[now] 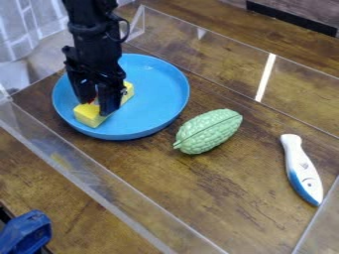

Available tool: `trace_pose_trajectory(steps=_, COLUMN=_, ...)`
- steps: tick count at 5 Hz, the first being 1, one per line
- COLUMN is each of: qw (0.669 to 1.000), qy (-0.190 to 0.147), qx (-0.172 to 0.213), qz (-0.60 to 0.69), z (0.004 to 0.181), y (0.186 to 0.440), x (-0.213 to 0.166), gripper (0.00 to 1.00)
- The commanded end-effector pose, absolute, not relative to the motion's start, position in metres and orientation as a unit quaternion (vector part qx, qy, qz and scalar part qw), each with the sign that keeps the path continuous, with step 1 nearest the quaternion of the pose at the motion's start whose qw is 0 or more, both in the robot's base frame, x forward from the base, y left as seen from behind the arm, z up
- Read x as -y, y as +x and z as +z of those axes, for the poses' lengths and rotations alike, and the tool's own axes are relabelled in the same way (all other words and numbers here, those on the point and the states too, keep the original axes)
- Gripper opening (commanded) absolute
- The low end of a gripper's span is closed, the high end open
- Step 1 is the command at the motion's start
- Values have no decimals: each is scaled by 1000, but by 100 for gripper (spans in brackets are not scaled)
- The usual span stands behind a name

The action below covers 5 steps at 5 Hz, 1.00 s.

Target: Remove the yellow brick from inside the blue tray and put it on the table

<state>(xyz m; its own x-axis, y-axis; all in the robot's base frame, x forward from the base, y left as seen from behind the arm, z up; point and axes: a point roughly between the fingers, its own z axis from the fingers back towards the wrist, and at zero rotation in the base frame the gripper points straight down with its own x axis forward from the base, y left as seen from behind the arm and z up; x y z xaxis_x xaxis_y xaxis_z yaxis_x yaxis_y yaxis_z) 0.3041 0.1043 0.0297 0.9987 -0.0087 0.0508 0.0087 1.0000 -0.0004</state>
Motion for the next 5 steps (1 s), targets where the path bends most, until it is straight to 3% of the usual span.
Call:
trace_pose_trajectory(steps=1, qw=1000, qy=-16, qx=-14, qz=-8, z=2, y=294, x=-108, gripper=0)
trace_pose_trajectory(steps=5, qw=1000, qy=-26, qx=16, qz=-9, z=37, y=303, x=-108, gripper=0)
